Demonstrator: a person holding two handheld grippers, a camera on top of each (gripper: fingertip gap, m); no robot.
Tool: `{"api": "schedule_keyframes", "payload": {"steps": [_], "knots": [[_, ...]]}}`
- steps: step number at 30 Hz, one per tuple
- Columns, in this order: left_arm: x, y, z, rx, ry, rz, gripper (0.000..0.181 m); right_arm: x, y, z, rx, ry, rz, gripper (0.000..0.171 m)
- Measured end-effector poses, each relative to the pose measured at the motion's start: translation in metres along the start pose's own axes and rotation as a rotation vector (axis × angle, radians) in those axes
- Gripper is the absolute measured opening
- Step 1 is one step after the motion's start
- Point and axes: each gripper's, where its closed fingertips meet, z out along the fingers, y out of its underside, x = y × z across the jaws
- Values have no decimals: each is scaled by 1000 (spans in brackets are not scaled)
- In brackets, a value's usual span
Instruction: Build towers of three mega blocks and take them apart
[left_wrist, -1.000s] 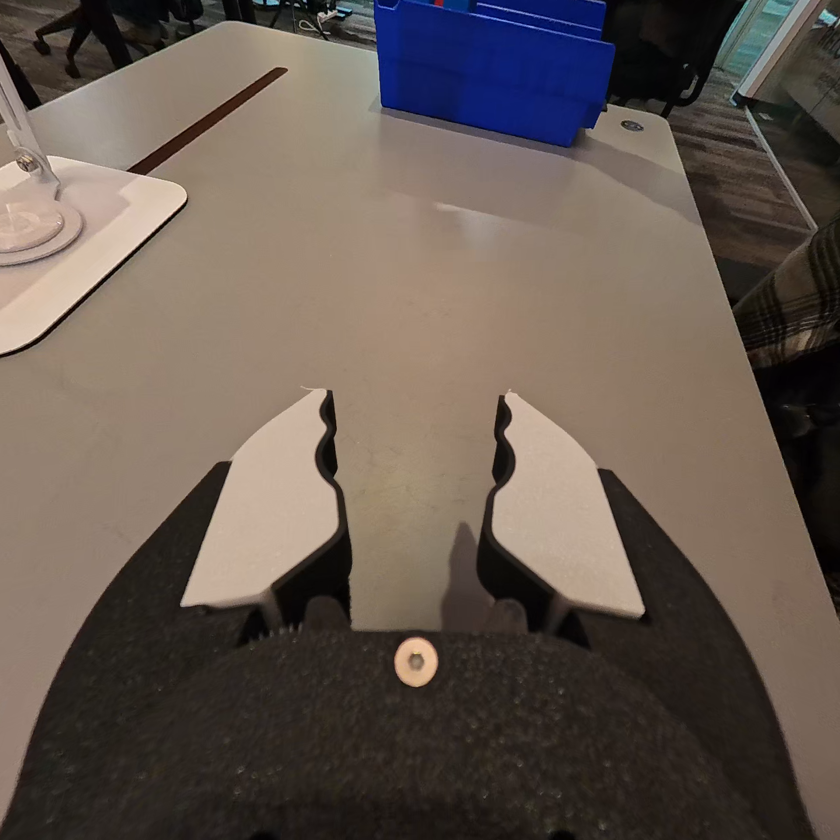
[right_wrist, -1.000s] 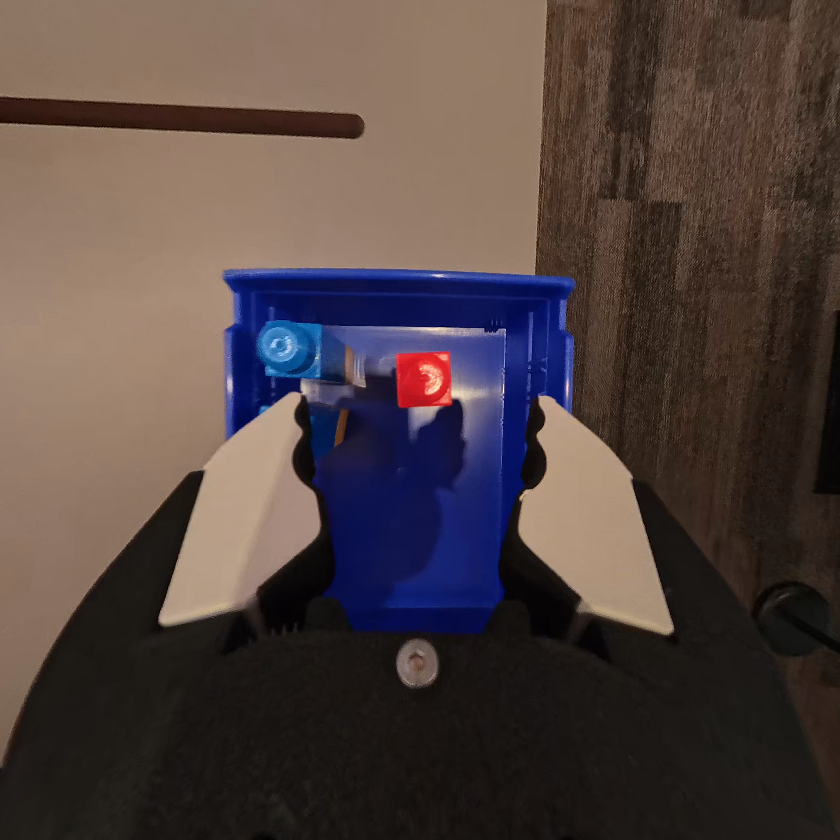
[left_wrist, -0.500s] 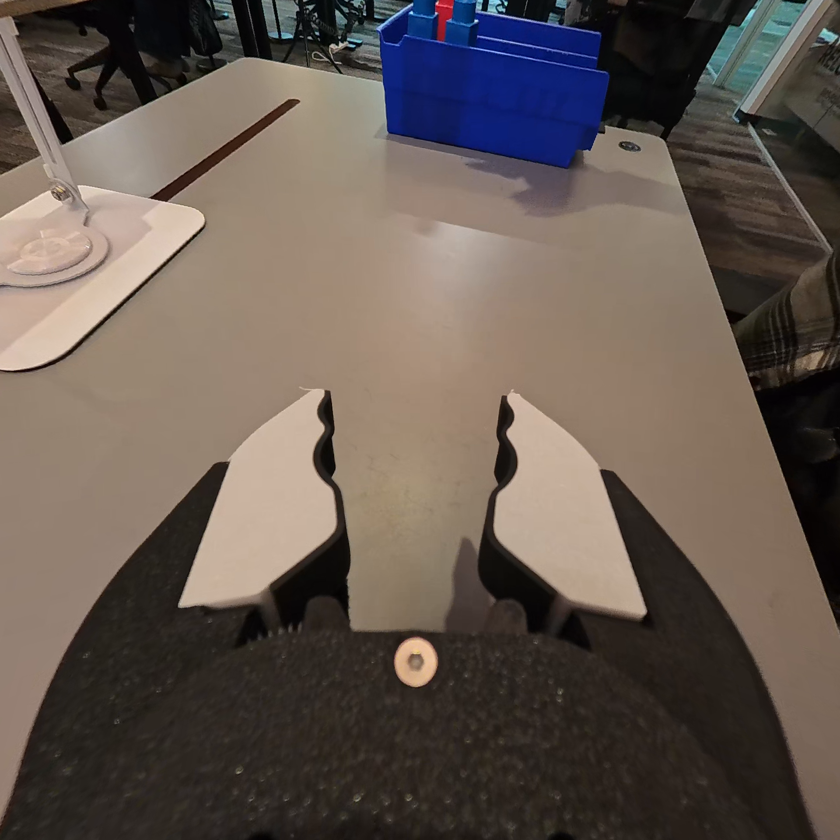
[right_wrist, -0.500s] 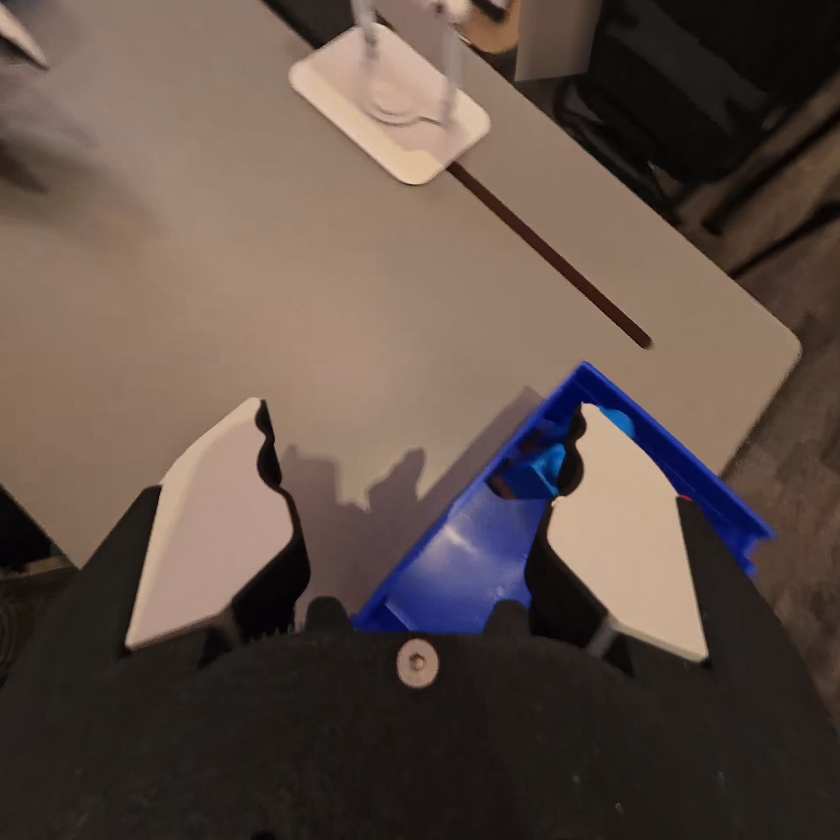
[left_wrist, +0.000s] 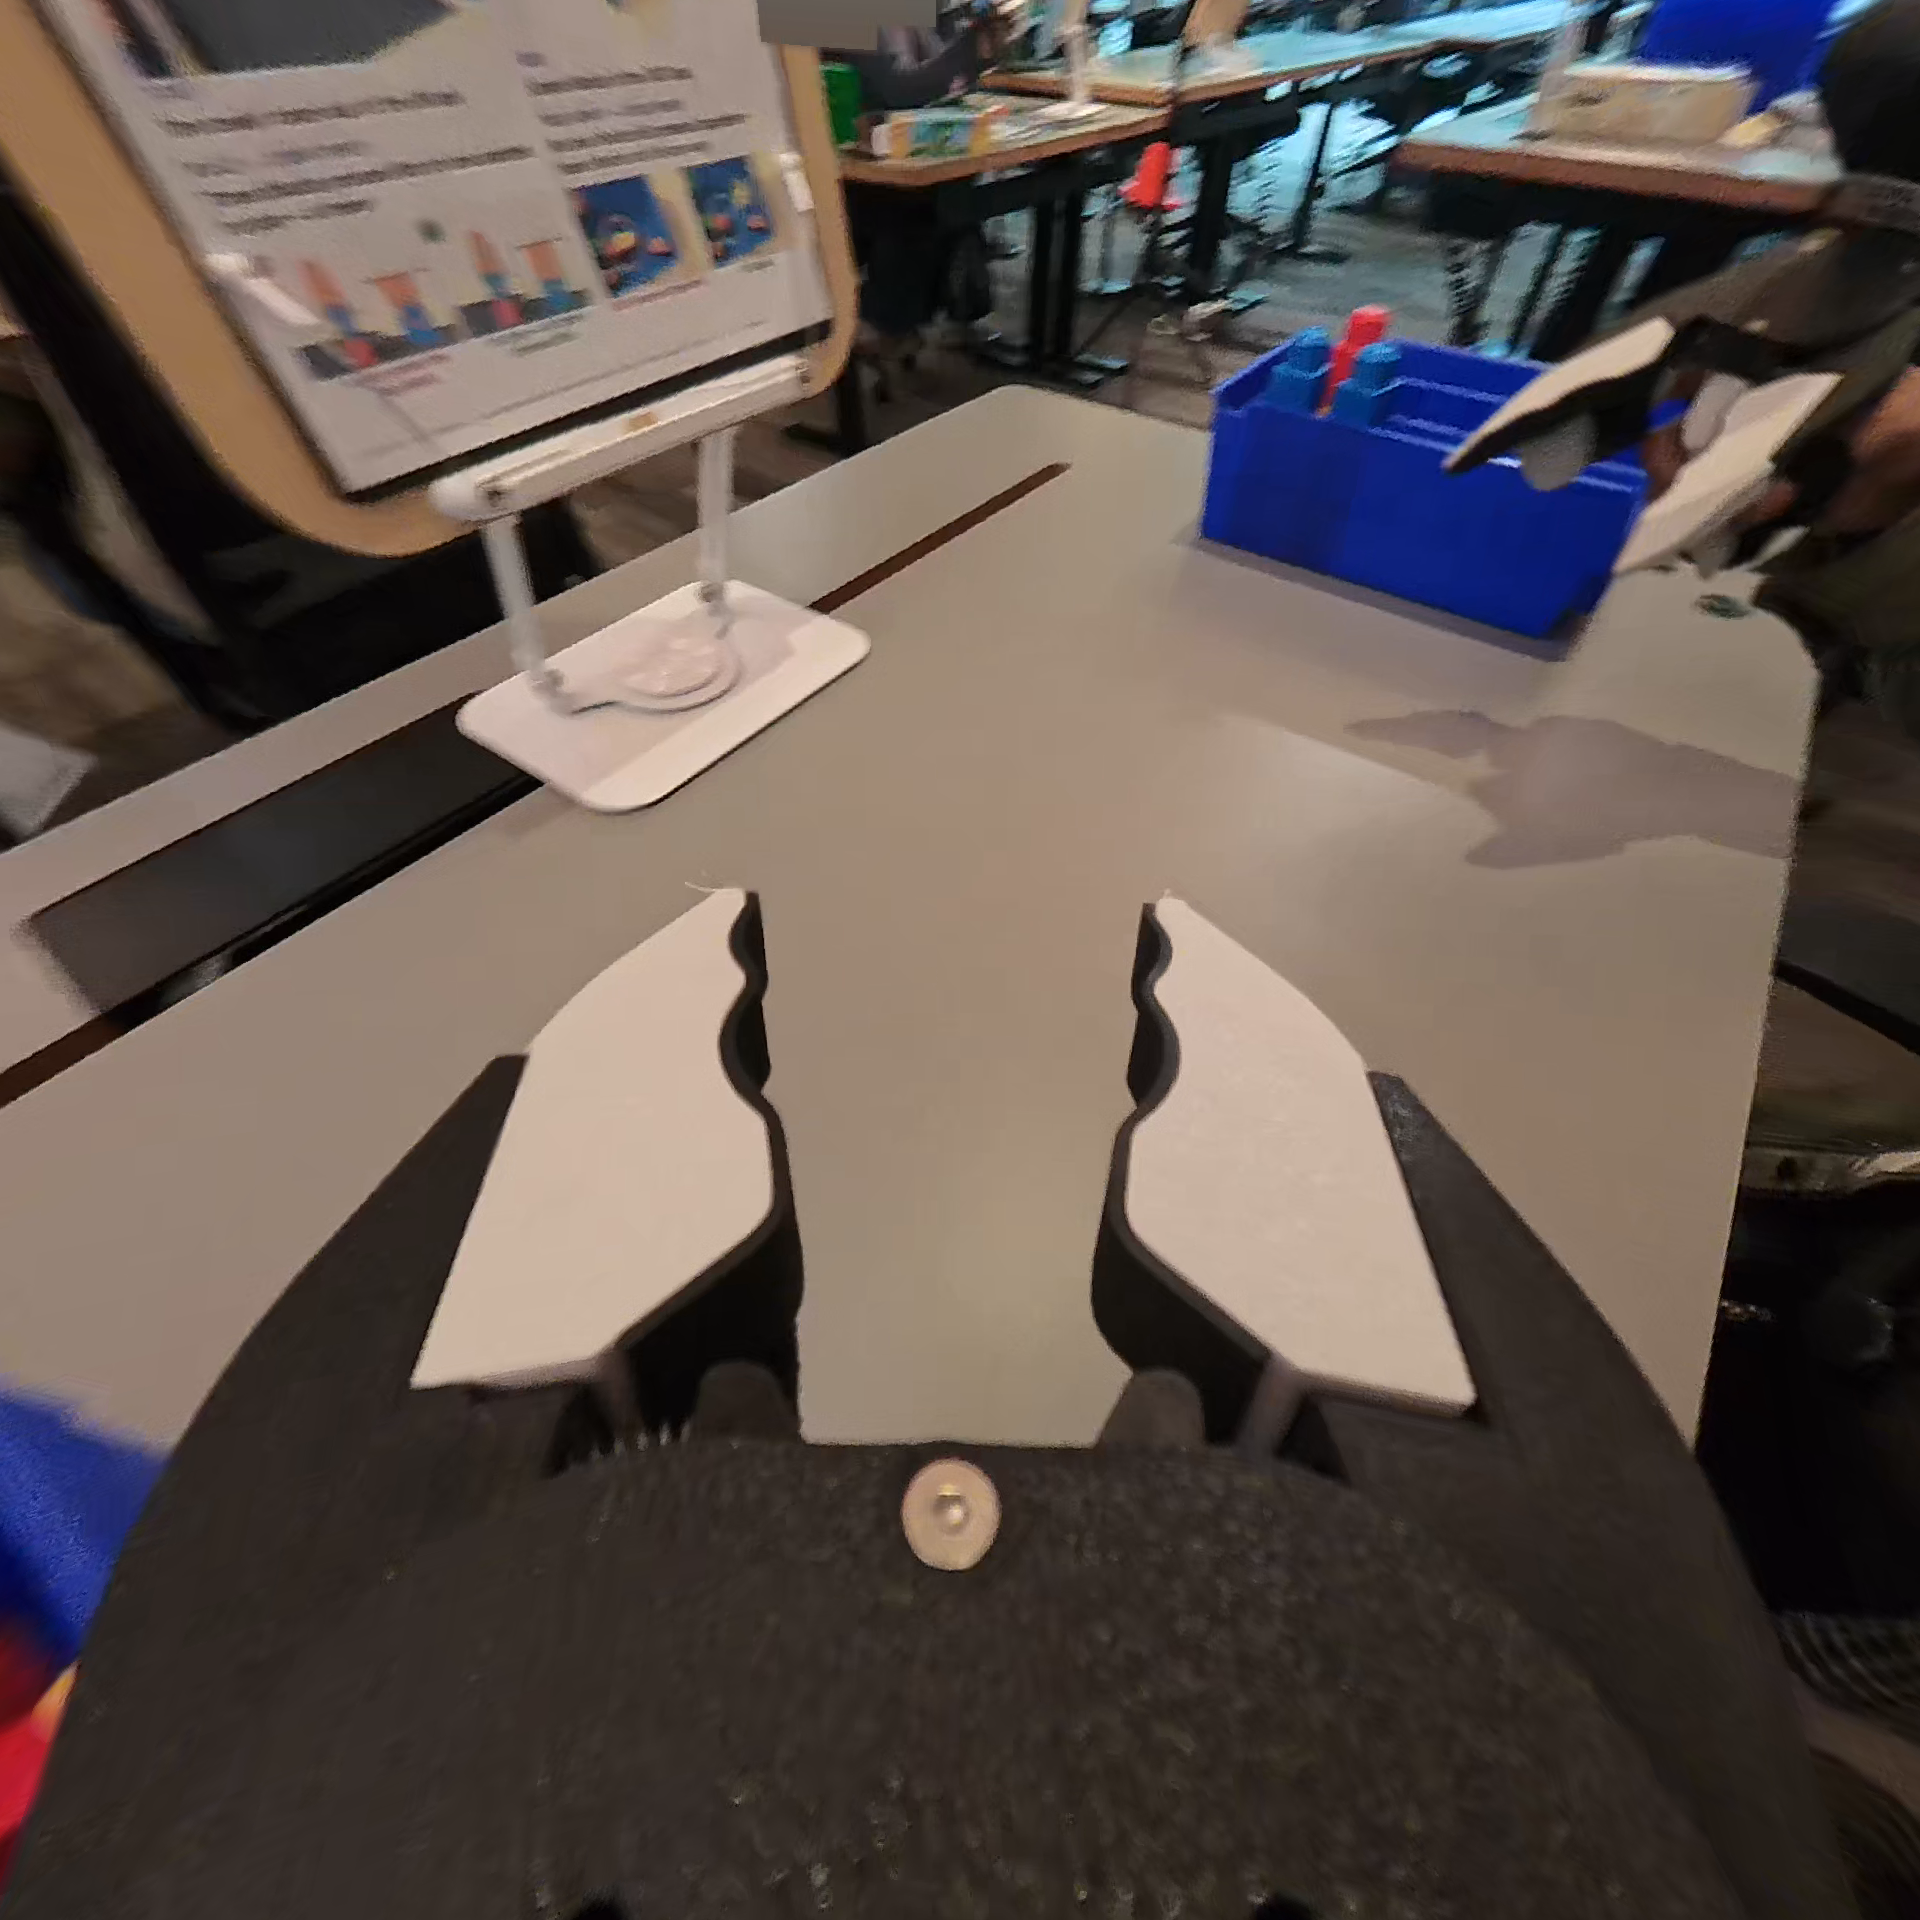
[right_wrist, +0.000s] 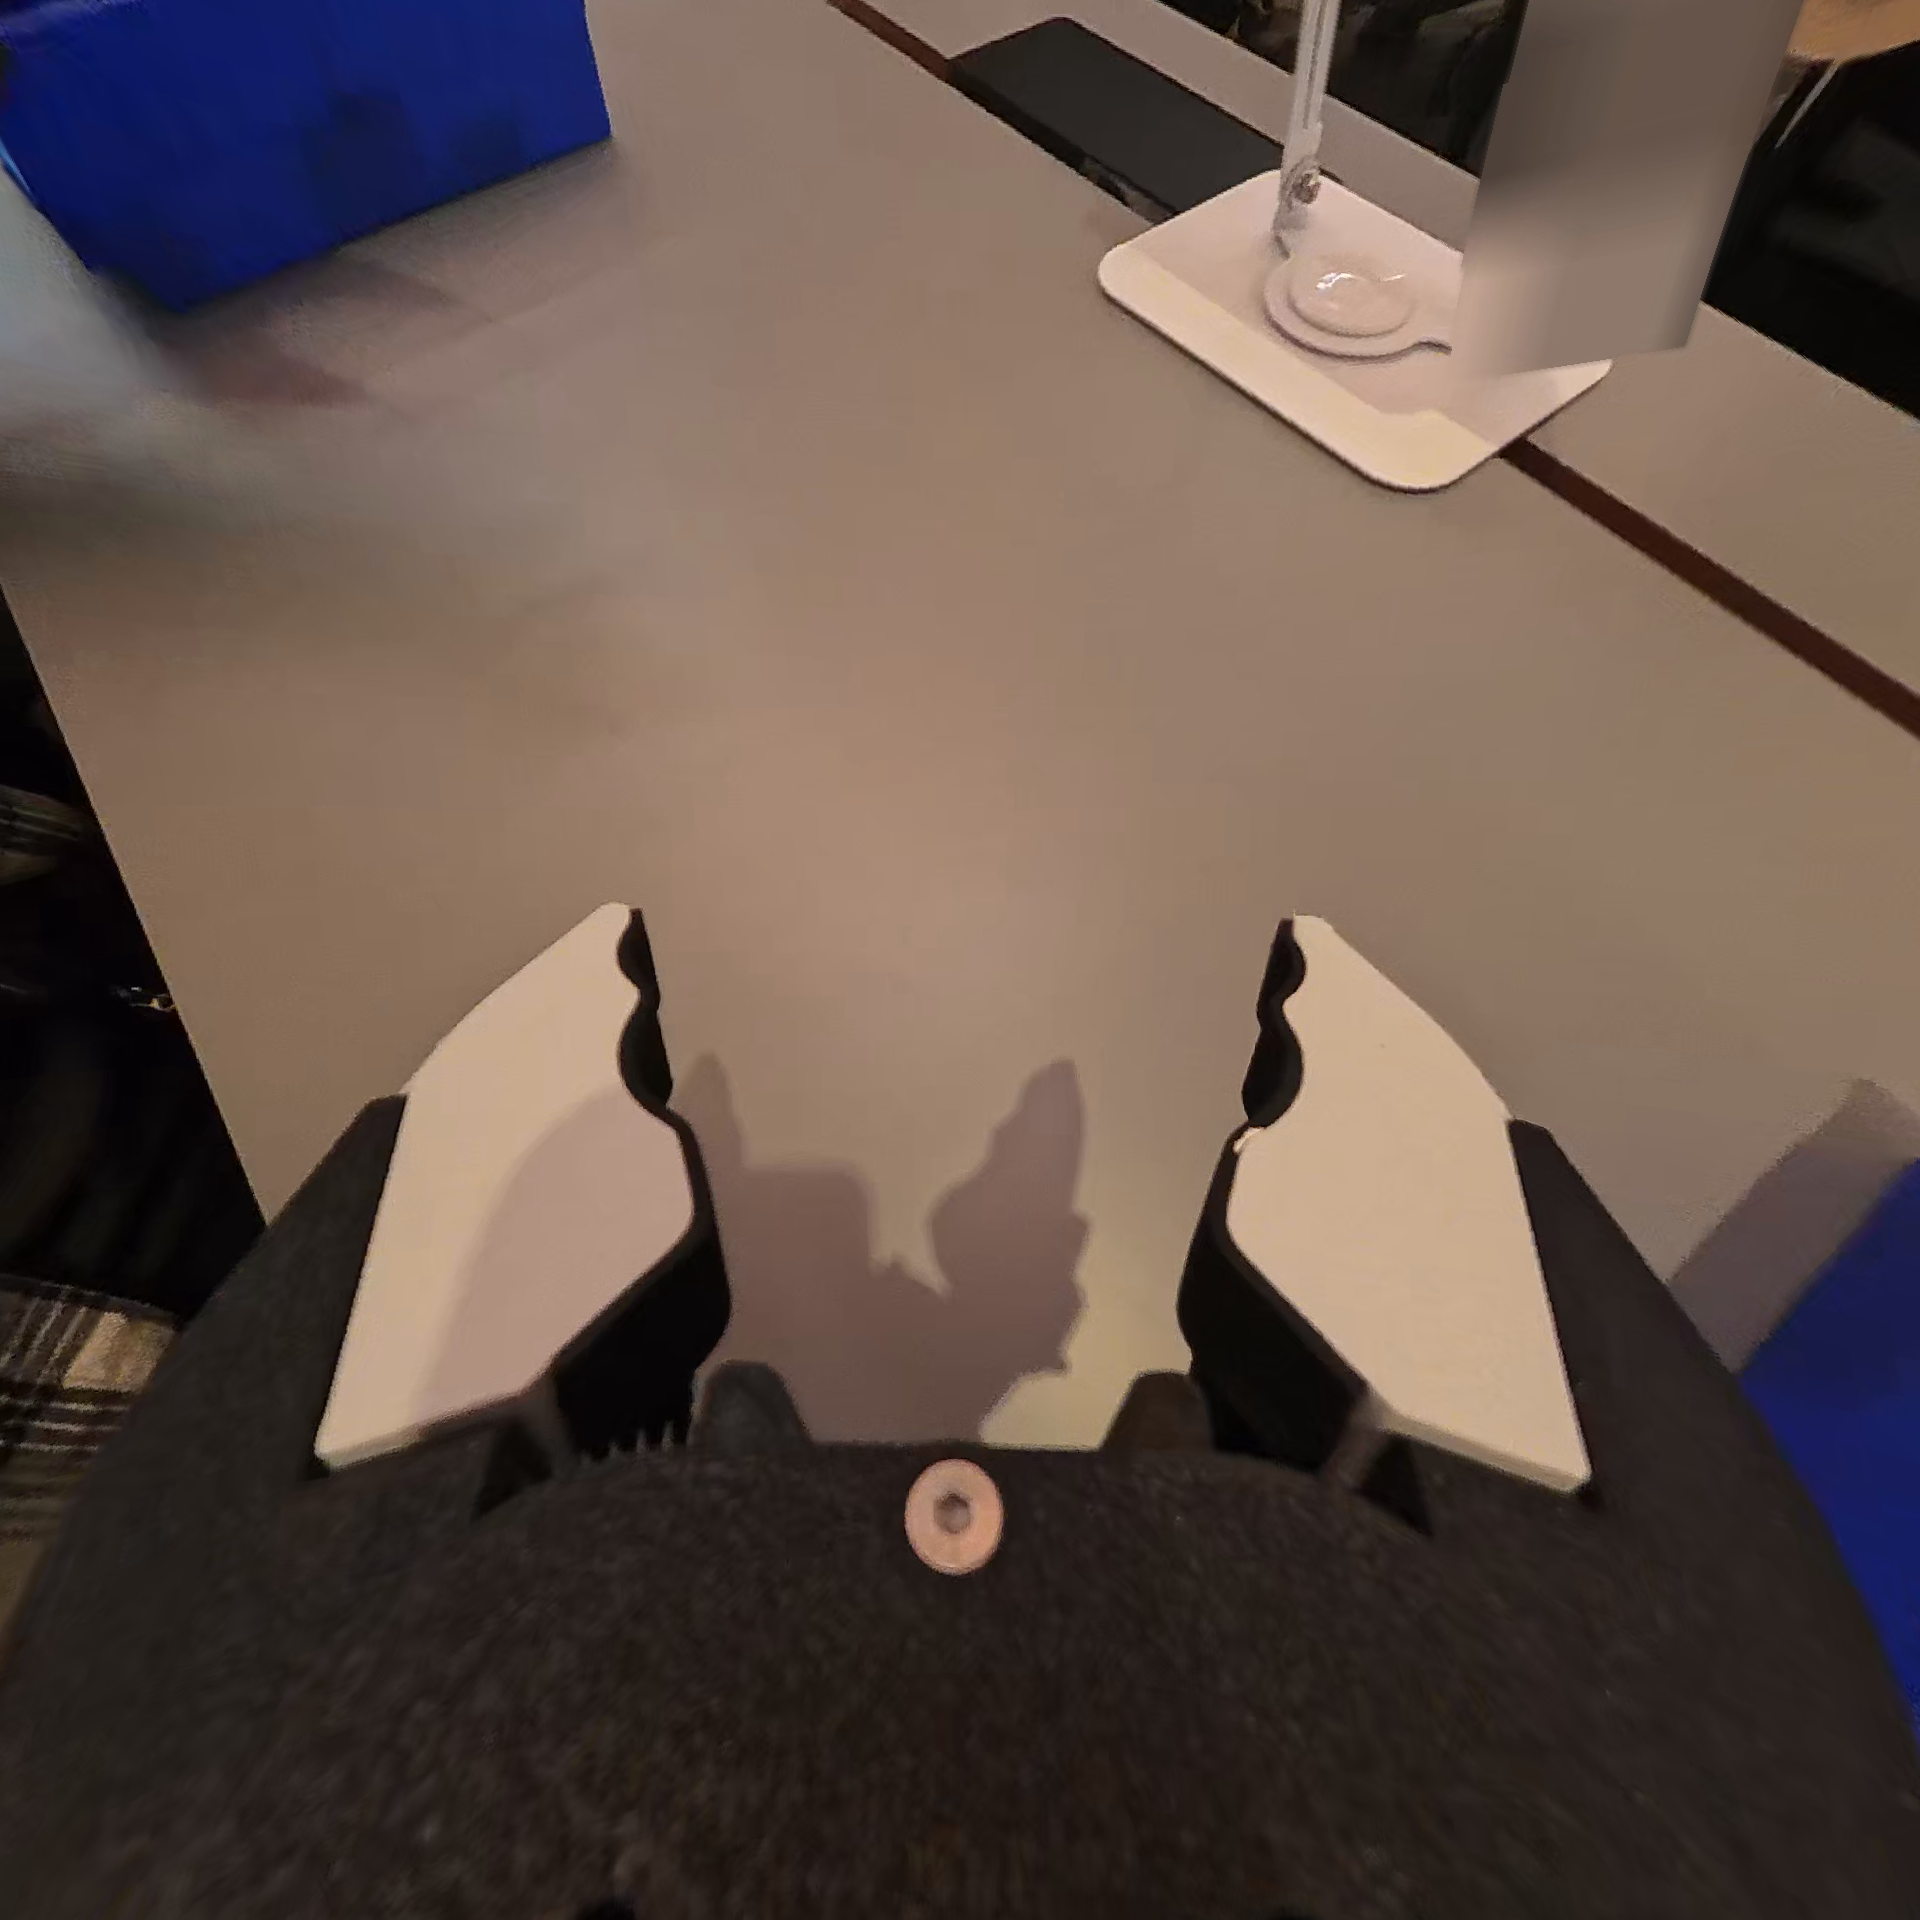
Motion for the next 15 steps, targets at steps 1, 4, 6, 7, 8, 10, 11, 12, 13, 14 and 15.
{"api": "schedule_keyframes", "payload": {"steps": [1, 4, 6, 7, 8, 10, 11, 12, 13, 14, 15], "knots": [[-6, 1, -16, -16, -45, -7, 67, -3, 2, 4, -1, -1, -3, 109], [-30, 15, -67, -93, -174, -50, 68, -12, 8, 14, -8, 7, -14, 109], [-52, 33, -102, -149, -264, -76, 68, -20, 8, 19, 4, -7, -17, 109], [-63, 42, -119, -174, -305, -95, 68, -23, 7, 21, 11, -15, -15, 108], [-73, 52, -135, -196, -341, -120, 67, -26, 6, 23, 17, -19, -15, 106], [-91, 72, -165, -241, -400, -176, 65, -33, 4, 26, 31, -28, -20, 100], [-98, 82, -176, -267, -420, -195, 65, -36, 3, 27, 39, -36, -19, 97], [-103, 91, -186, -295, -433, -202, 65, -40, 2, 28, 48, -45, -17, 94], [-107, 100, -194, -327, -439, -202, 64, -43, 1, 29, 57, -53, -15, 92], [-110, 109, -200, -366, -441, -196, 64, -45, 0, 30, 65, -59, -12, 91], [-112, 118, -204, -408, -435, -186, 64, -48, 0, 31, 70, -65, -9, 90]]}}
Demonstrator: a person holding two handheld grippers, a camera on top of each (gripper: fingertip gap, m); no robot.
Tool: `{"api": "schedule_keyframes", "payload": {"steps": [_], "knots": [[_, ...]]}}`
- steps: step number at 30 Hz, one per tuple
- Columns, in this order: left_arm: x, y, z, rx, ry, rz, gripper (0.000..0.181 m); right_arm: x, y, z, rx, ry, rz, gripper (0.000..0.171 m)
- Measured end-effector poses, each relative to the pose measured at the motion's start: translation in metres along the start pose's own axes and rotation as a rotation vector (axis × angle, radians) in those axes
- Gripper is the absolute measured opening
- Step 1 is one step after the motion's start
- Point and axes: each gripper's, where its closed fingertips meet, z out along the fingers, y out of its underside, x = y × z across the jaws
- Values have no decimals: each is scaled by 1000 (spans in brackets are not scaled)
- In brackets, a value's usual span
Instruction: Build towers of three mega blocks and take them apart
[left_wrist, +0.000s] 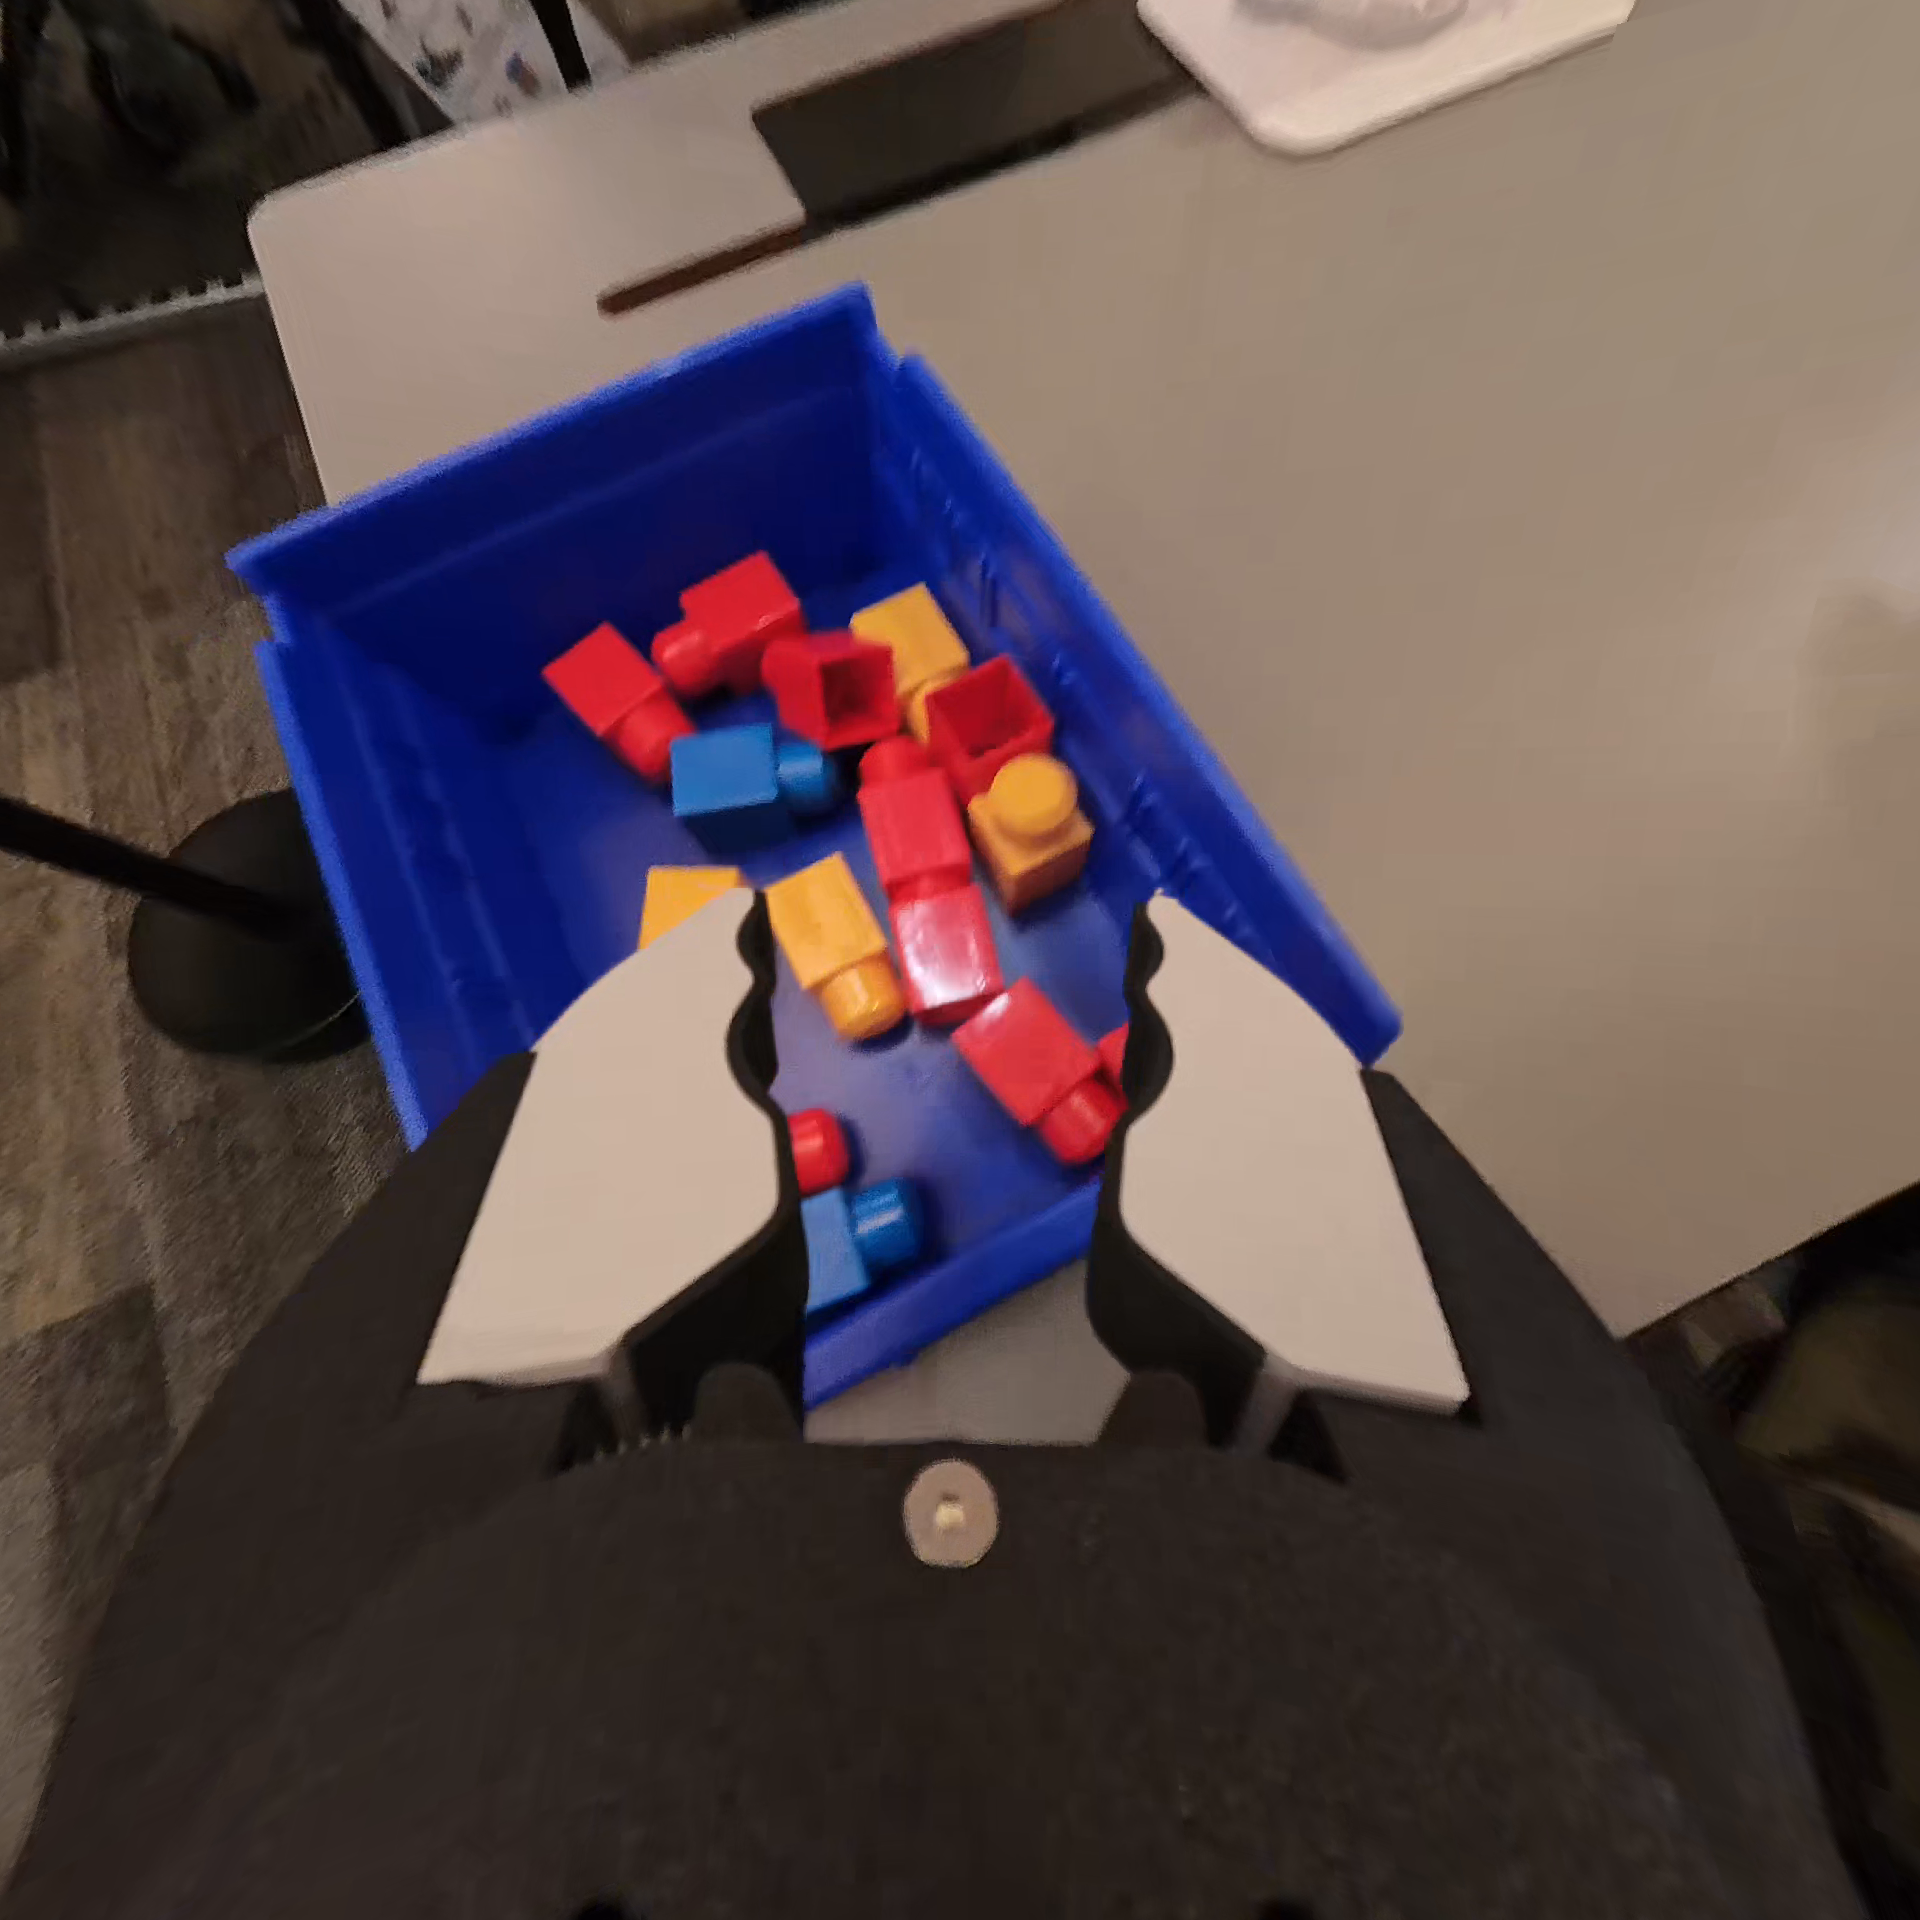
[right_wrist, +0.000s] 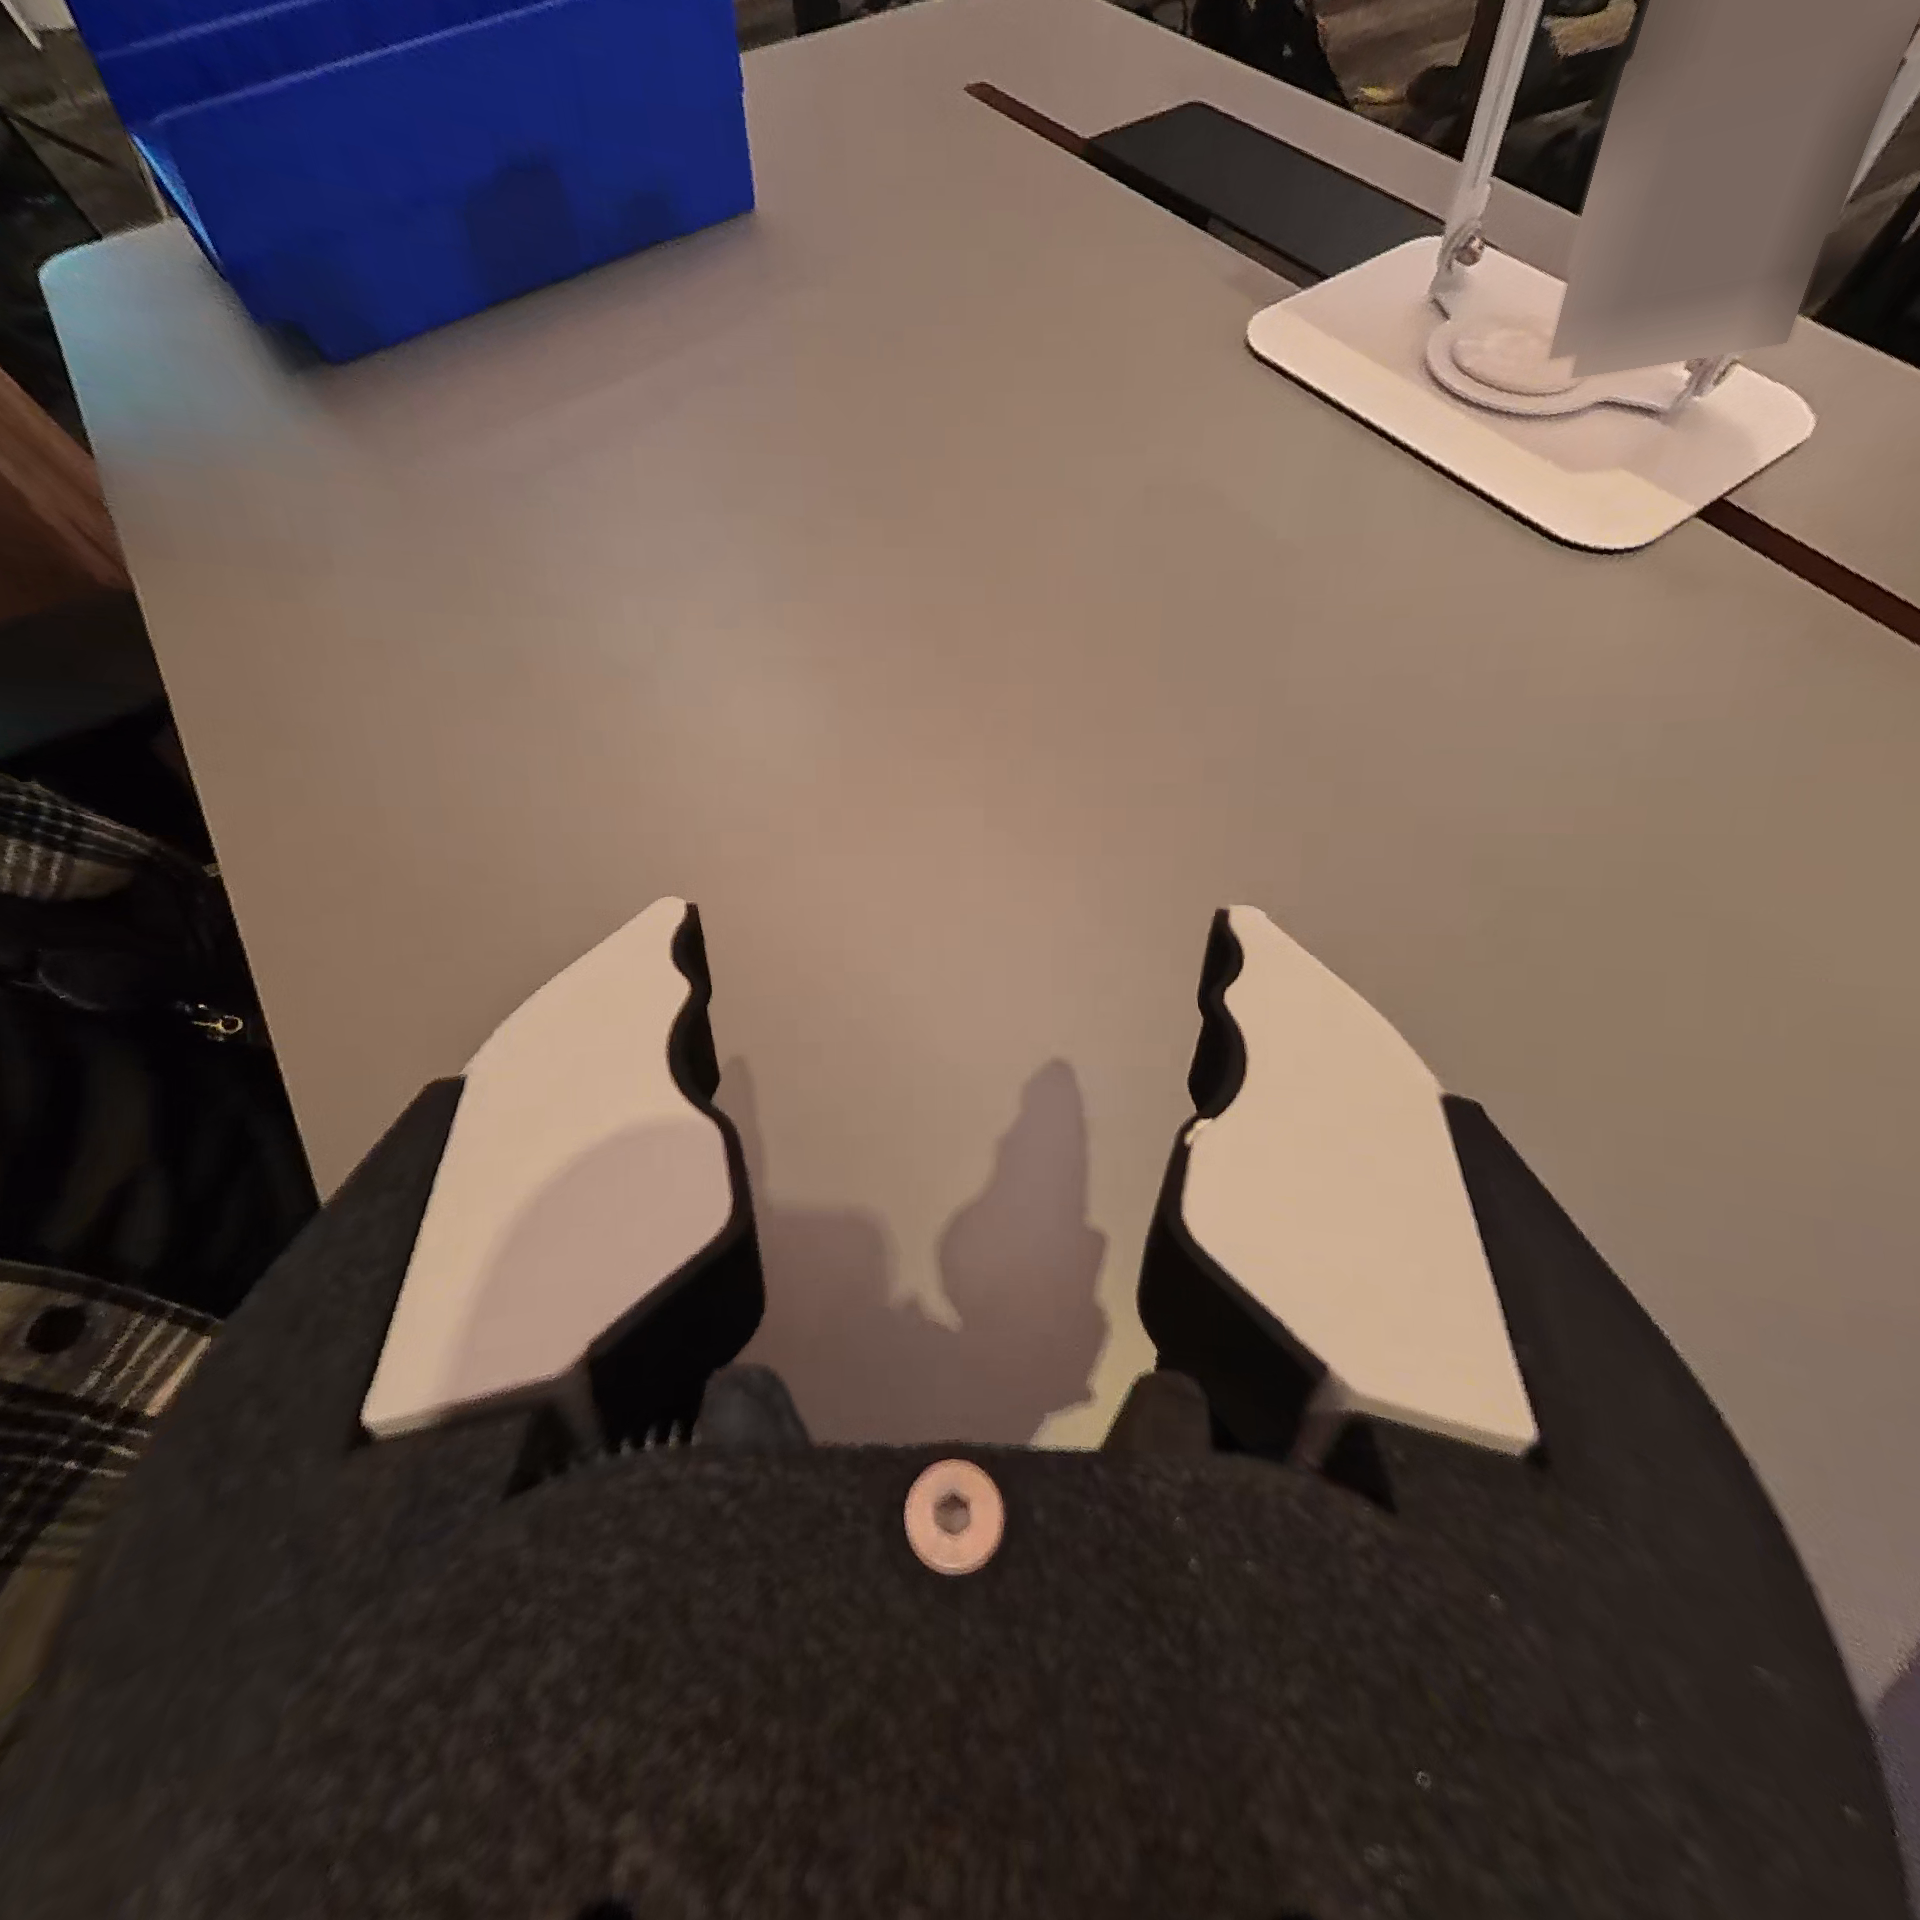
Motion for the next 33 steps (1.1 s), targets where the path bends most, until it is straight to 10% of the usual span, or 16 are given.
{"api": "schedule_keyframes", "payload": {"steps": [33], "knots": [[-72, 76, 80, -610, -49, 116, 55, -12, 19, 8, -21, -12, 67, 85]]}}
